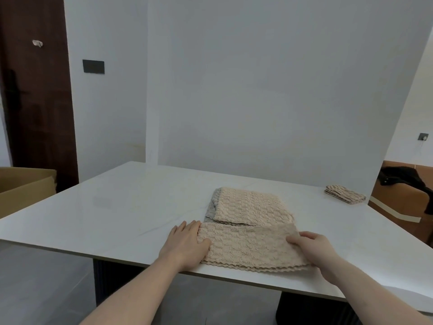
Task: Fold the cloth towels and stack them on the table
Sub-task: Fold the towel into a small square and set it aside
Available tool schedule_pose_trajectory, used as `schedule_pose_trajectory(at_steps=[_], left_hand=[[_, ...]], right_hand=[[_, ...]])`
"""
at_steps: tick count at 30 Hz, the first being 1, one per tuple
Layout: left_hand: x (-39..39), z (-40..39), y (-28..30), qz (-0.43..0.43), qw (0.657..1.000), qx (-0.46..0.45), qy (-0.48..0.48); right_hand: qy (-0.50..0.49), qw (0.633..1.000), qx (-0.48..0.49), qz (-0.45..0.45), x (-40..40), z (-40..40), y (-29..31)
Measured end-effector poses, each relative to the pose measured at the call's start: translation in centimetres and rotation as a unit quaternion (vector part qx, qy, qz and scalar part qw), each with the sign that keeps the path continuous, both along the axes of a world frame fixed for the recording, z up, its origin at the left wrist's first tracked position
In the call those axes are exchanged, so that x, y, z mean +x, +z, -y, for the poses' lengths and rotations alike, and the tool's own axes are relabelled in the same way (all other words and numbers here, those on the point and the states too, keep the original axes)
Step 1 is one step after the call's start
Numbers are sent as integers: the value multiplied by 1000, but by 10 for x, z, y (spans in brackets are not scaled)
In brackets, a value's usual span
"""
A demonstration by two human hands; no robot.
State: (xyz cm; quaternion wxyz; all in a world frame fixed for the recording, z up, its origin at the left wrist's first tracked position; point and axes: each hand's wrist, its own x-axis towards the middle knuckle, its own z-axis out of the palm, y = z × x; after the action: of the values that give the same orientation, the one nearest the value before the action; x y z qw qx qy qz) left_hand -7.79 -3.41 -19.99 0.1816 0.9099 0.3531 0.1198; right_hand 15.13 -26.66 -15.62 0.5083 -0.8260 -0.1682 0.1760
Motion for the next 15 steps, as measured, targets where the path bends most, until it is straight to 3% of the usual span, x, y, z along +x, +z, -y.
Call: schedule_pose_trajectory(at_steps=[8, 15], left_hand=[[-3, 0, 3, 60, 997, -48, 17], [-9, -4, 6, 205, 968, -139, 28]], right_hand=[[44, 987, 140, -58, -15, -18, 31], [136, 968, 195, -76, -45, -53, 56]])
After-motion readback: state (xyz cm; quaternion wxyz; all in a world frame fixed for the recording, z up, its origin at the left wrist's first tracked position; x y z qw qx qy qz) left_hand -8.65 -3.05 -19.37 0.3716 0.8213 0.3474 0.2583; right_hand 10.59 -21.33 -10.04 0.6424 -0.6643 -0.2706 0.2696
